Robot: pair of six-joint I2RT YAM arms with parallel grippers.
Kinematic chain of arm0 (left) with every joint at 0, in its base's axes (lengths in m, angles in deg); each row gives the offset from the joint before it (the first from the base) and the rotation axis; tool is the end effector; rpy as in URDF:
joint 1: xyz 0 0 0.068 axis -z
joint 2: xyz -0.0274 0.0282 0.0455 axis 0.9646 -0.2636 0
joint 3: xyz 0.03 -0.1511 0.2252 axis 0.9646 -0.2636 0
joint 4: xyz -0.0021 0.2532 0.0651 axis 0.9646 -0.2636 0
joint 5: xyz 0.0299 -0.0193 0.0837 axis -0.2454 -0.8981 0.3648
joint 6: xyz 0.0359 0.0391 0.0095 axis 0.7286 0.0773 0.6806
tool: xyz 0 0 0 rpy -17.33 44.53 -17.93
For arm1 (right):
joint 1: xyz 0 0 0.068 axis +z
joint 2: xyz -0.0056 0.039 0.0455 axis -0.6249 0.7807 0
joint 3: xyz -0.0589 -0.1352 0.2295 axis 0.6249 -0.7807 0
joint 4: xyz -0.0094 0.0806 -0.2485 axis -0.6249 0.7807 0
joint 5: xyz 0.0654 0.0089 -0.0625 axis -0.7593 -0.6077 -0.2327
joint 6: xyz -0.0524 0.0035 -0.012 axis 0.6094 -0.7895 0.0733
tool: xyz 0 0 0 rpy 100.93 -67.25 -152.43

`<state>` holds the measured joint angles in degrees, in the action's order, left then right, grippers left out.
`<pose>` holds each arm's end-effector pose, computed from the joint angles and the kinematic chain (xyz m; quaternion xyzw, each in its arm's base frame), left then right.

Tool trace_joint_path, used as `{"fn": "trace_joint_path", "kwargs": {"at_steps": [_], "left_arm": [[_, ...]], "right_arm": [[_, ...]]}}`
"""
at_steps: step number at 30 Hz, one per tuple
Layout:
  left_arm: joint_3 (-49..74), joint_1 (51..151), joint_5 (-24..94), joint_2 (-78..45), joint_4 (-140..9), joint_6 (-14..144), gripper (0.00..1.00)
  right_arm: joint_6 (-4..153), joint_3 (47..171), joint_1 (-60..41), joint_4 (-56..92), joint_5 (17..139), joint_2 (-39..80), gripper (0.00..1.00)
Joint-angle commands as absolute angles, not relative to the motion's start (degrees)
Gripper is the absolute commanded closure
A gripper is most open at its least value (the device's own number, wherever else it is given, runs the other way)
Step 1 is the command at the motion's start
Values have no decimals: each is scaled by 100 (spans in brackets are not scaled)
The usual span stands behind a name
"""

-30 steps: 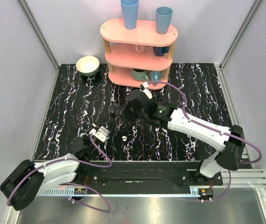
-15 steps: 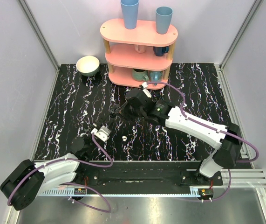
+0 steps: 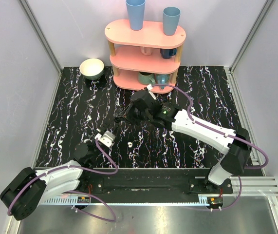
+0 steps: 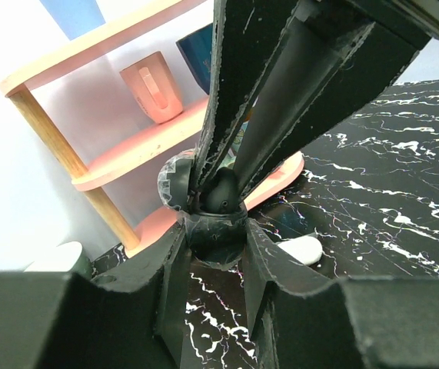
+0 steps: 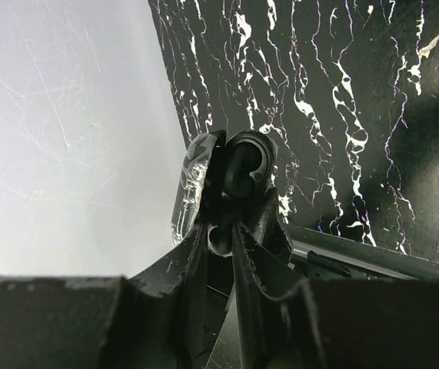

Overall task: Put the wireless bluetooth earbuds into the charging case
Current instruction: Insert the left earbud into the left side groove of the charging case.

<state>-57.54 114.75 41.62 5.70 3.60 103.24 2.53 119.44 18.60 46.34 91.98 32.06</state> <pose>0.1257 -0.1068 0.2107 0.3206 0.4725 -0.1054 0.8141 0.2035 0.3096 0.3454 0.1889 0.8677 0.4053 0.2170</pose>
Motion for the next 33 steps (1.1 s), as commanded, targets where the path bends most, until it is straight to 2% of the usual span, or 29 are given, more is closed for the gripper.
{"fn": "trace_joint_path", "kwargs": {"at_steps": [1, 12, 23, 29, 33], "left_arm": [[-5684, 11532, 3785, 695, 2690, 10116, 100], [-5710, 11532, 4241, 598, 2804, 9711, 100], [-5648, 11532, 4295, 589, 2804, 9360, 100], [-5666, 11532, 4619, 598, 2796, 9263, 100], [-5692, 11532, 4778, 651, 2796, 9114, 100]], "right_arm": [[360, 12127, 1916, 4288, 8858, 3314, 72], [676, 12022, 1907, 4297, 9139, 2936, 64], [878, 11969, 1907, 4350, 9306, 2716, 62], [1782, 11820, 1907, 4166, 9411, 2304, 61], [2318, 11233, 1898, 3482, 9227, 1716, 59]]}}
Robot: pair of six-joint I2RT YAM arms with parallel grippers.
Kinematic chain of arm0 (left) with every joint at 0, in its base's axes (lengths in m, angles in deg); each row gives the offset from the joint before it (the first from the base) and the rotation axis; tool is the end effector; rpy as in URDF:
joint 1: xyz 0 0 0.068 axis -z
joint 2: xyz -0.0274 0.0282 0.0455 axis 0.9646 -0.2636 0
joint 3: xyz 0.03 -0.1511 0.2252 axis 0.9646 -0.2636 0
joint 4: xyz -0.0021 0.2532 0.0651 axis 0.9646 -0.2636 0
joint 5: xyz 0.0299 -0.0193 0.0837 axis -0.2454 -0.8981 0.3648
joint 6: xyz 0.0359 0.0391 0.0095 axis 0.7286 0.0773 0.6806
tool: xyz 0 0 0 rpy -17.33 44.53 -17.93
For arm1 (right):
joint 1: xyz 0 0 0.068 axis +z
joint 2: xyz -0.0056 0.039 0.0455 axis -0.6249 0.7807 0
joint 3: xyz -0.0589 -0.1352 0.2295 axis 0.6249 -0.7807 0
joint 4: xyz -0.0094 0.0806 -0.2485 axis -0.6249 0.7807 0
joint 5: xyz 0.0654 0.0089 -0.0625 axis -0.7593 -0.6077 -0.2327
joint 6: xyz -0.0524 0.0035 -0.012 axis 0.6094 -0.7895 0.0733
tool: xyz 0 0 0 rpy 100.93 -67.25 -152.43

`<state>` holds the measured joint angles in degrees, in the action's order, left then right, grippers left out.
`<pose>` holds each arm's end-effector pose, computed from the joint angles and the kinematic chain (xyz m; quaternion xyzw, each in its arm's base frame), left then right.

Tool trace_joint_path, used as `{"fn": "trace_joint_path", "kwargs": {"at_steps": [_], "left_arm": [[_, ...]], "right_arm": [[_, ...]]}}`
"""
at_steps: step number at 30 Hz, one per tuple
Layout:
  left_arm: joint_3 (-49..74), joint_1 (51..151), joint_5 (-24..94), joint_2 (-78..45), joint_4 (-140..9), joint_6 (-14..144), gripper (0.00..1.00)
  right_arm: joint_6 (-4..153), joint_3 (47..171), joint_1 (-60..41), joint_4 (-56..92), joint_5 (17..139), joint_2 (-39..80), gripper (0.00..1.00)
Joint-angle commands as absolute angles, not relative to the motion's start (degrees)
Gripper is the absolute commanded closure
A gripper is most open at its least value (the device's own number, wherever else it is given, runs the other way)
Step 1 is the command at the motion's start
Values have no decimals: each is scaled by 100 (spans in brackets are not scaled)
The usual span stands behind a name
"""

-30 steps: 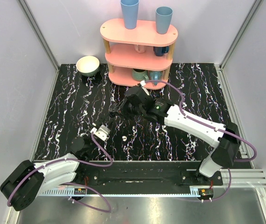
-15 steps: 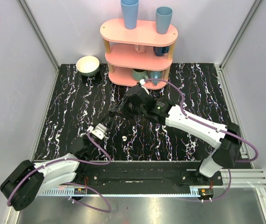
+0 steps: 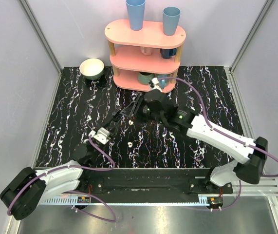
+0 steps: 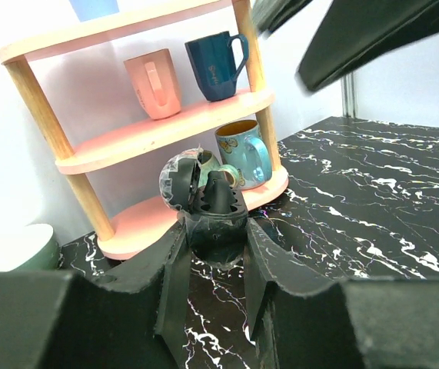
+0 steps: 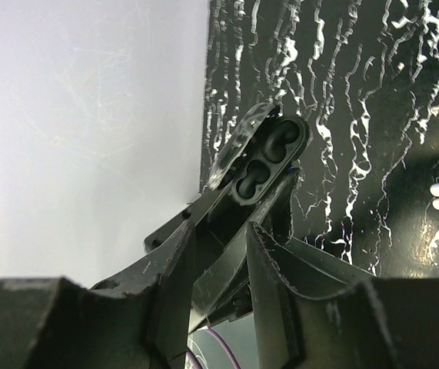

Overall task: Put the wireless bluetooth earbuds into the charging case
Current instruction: Insert the left earbud into the left side groove of the charging case, then close the charging case with the earbuds.

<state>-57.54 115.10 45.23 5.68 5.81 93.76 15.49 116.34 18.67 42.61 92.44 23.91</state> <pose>0.1253 -0.1049 0.2146 0.2515 0.4951 -0.1597 0.8162 0.1857 0.2822 0.3806 0.0922 0.8455 0.4361 0.2941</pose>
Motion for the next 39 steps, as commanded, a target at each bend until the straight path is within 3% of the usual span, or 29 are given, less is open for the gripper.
{"fn": "trace_joint_path", "kwargs": {"at_steps": [1, 8, 13, 22, 30, 39], "left_arm": [[-5701, 11532, 4787, 668, 2796, 9079, 100], [-5683, 11532, 4954, 1107, 2524, 8332, 100], [-5411, 11523, 4384, 1835, 1103, 7734, 100], [-5306, 11514, 3232, 2110, 424, 7242, 100], [-4998, 11479, 1494, 1583, 546, 6715, 100], [-5086, 11418, 1218, 941, 1556, 6187, 100]], "right_arm": [[2398, 11144, 1898, 3375, 9227, 1618, 59], [3802, 10827, 1828, 3102, 9447, 1169, 49], [4297, 10607, 1346, 3119, 8851, 906, 44], [5334, 10387, 923, 3137, 8734, 457, 36], [5932, 10571, 870, 3400, 8586, 439, 32], [5897, 10809, 870, 3383, 7549, 703, 31]]}}
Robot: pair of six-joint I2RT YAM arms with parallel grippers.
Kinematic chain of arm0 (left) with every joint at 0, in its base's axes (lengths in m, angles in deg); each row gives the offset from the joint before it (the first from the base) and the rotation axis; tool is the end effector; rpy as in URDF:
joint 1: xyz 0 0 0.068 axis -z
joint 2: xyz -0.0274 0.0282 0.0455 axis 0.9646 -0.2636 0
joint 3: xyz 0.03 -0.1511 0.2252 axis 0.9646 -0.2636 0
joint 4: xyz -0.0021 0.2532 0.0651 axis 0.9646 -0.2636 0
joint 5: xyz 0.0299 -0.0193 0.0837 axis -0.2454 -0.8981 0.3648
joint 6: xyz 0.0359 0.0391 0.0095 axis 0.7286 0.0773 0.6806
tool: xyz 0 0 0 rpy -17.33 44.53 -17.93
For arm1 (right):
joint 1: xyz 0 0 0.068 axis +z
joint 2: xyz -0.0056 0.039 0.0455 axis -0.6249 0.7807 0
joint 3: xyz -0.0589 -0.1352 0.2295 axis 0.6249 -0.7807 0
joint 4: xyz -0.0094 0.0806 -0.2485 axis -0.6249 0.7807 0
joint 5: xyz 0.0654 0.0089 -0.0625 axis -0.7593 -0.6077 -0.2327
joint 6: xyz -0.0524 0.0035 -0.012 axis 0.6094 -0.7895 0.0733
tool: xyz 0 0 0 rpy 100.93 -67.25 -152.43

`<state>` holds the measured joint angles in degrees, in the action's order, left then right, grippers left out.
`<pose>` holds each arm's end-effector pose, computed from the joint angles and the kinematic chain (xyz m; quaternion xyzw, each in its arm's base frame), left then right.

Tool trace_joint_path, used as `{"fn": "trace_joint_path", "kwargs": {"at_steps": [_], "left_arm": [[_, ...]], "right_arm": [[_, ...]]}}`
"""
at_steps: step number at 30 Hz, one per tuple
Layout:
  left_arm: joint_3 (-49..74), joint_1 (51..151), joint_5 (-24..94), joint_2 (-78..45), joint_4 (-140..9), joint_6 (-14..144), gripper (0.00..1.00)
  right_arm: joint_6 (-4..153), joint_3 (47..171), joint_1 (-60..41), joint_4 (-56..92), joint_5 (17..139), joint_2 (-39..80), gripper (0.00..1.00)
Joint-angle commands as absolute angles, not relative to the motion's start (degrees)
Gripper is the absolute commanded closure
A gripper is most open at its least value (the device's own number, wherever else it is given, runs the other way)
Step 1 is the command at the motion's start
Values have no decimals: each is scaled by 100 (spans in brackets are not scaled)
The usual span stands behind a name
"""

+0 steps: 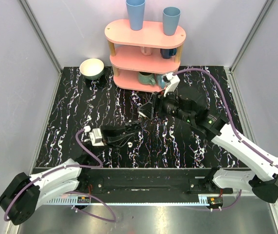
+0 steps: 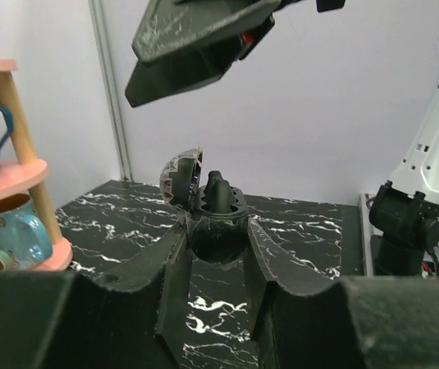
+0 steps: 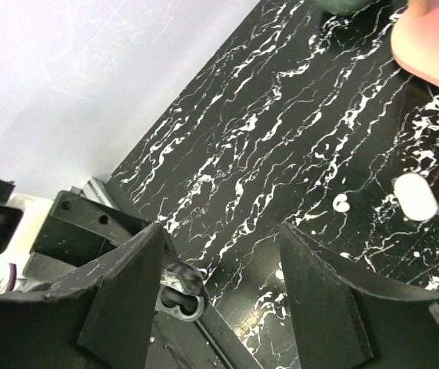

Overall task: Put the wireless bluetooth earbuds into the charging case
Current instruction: Close the charging case with the earbuds.

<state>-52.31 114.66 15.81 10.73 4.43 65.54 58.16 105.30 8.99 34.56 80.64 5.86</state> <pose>0.1108 -0.1142 0.2513 0.3160 0.4101 -0.4713 0.7141 0.1720 0.1935 0.4163 -0.1928 0.7507 0.3925 0.4952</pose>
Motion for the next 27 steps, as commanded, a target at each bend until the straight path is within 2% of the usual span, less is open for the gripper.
{"fn": "trace_joint_path", "kwargs": {"at_steps": [1, 10, 11, 13, 15, 22, 27], "left_arm": [[-5086, 11409, 1218, 888, 1652, 6169, 100], [-5086, 11409, 1324, 607, 1996, 5958, 100], [-5103, 11400, 1341, 581, 2039, 5906, 100], [-5138, 11400, 1333, 528, 2189, 5827, 100], [-5217, 11391, 1350, 510, 2338, 5712, 100], [-5604, 11374, 1675, 861, 2550, 5694, 100], [-5596, 11374, 1702, 1274, 1963, 5861, 100]], "right_arm": [[5862, 10800, 870, 3357, 7513, 738, 31], [5712, 10598, 870, 3216, 7636, 870, 30], [5721, 10607, 861, 3268, 7740, 888, 20], [5581, 10677, 695, 3426, 7944, 949, 11], [5476, 10800, 441, 3576, 7403, 1072, 6], [5222, 10879, 97, 3550, 7187, 1134, 0], [4527, 10221, -18, 2576, 6960, 765, 0]]}}
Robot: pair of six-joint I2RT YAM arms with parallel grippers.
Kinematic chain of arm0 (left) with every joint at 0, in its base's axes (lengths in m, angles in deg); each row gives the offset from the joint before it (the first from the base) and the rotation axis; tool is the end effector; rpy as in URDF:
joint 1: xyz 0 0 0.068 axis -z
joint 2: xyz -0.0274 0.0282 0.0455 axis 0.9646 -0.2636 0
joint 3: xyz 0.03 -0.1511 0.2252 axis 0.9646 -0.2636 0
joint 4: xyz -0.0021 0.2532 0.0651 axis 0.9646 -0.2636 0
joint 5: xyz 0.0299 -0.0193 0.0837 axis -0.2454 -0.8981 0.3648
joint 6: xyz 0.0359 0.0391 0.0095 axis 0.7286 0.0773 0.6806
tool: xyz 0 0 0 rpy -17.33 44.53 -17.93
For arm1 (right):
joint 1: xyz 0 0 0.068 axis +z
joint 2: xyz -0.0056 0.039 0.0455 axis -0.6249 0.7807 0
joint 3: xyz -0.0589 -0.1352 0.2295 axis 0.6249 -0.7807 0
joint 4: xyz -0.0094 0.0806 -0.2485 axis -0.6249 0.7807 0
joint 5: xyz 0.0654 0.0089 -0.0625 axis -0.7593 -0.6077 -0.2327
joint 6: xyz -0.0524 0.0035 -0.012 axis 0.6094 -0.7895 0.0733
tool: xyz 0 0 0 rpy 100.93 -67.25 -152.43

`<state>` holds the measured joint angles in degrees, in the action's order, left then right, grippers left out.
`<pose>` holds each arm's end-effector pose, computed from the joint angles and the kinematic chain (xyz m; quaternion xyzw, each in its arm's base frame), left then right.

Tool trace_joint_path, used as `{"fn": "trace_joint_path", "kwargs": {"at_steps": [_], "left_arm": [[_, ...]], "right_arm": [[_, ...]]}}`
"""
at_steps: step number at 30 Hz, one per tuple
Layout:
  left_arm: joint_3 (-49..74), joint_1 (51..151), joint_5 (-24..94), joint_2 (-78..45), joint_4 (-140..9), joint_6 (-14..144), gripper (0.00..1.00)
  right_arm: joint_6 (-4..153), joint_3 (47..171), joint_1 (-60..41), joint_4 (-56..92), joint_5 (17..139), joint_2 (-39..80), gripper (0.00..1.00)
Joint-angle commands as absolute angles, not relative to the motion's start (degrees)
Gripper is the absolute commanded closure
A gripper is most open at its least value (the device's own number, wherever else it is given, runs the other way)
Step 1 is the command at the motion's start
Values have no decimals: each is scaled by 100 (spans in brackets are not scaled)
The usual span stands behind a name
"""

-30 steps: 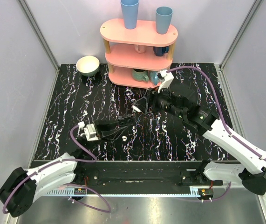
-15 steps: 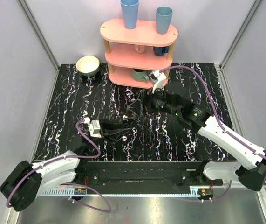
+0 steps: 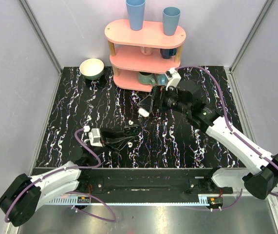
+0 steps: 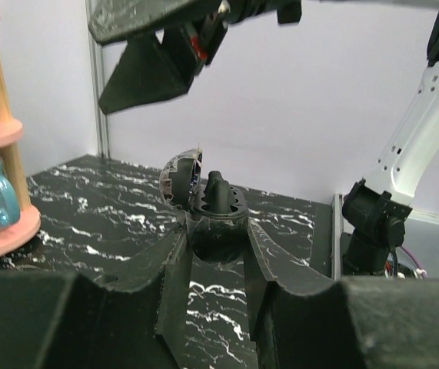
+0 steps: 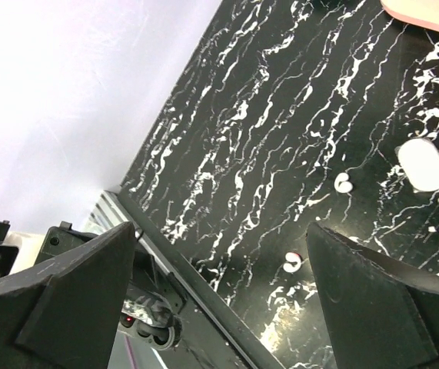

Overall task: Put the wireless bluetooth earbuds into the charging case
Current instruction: Close the charging case with the earbuds.

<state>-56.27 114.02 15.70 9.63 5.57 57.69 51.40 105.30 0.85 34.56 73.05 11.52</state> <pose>0.1093 -0.1107 0.2289 0.2865 0.4611 -0.5134 0.6646 0.2163 0.1886 0.3915 -0.1333 0.7922 0.4075 0.4343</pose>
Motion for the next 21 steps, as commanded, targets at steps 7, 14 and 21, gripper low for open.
{"fn": "trace_joint_path", "kwargs": {"at_steps": [7, 14, 21], "left_arm": [[-5631, 11365, 1763, 1529, 1811, 5870, 100], [-5727, 11365, 1816, 1626, 1829, 5870, 100], [-5657, 11365, 1799, 1416, 1960, 5897, 100]], "right_arm": [[4806, 10114, -79, 2871, 7258, 747, 0], [4948, 10255, -97, 2926, 6741, 1046, 0], [4842, 10211, -79, 2697, 6336, 1292, 1]]}}
